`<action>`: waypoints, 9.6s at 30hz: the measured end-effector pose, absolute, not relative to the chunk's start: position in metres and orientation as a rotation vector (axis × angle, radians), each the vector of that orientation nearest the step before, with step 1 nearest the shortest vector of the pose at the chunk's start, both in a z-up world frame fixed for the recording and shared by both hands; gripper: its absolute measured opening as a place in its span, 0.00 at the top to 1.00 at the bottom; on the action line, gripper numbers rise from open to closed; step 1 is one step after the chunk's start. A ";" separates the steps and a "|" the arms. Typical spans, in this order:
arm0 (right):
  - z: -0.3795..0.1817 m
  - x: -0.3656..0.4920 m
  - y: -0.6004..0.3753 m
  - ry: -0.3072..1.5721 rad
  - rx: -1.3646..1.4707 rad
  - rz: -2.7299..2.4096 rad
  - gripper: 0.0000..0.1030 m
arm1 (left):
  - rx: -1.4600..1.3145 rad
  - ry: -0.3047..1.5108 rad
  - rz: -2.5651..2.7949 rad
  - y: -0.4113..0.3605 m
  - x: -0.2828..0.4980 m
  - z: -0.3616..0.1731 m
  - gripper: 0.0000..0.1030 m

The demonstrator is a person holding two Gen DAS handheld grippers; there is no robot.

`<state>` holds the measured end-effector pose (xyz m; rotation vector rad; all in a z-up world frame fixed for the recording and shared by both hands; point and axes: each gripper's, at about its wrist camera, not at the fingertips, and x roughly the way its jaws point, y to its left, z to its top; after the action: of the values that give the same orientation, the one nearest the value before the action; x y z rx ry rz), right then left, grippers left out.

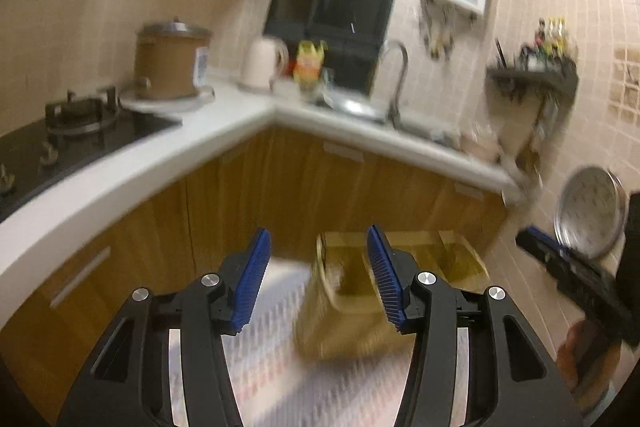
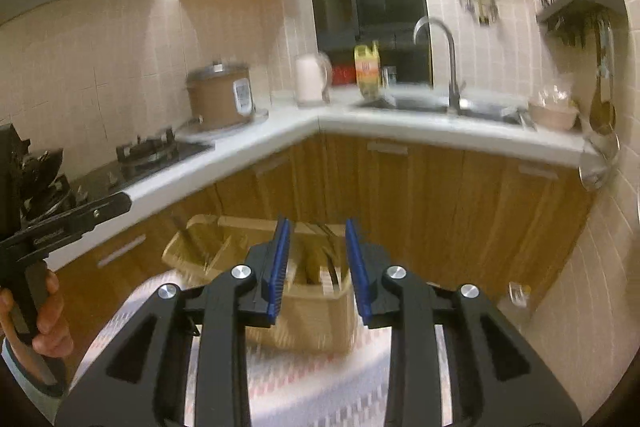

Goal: Organize utensils
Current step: 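Carry both spoons over the yellow holder and open both grippers to release, then grasp a wooden chopstick with the left gripper while the right gripper grasps another chopstick, then lift both chopsticks upright over the yellow holder and open both grippers, then grasp the dark spoon with the left gripper while the right gripper grasps a chopstick, then carry the spoon and chopstick over the yellow holder and open both grippers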

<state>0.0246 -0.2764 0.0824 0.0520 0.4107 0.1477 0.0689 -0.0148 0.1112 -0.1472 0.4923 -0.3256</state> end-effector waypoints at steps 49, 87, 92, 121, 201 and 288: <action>-0.077 -0.051 -0.281 1.306 0.126 0.109 0.75 | 0.086 1.131 -0.323 -0.055 0.026 -0.062 0.87; 0.012 -0.074 -0.254 0.830 0.037 0.244 0.96 | -0.211 0.683 -0.484 0.009 0.013 0.060 0.97; 0.060 -0.075 -0.246 0.641 0.043 0.260 0.96 | -0.228 0.546 -0.472 0.008 0.013 0.102 0.97; 0.121 0.102 -0.255 0.087 0.011 0.009 0.96 | -0.259 0.158 -0.531 -0.051 0.184 0.136 0.97; -0.091 -0.043 -0.213 1.322 0.049 0.228 0.68 | 0.048 1.225 -0.306 0.060 -0.071 -0.058 0.75; 0.098 0.071 -0.244 -0.023 0.022 -0.113 0.96 | -0.241 0.071 -0.372 -0.054 0.128 0.089 0.95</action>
<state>0.0713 -0.2443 0.0984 0.0217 -0.0230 -0.1132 0.1285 -0.0542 0.0892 -0.2415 0.0714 -0.3718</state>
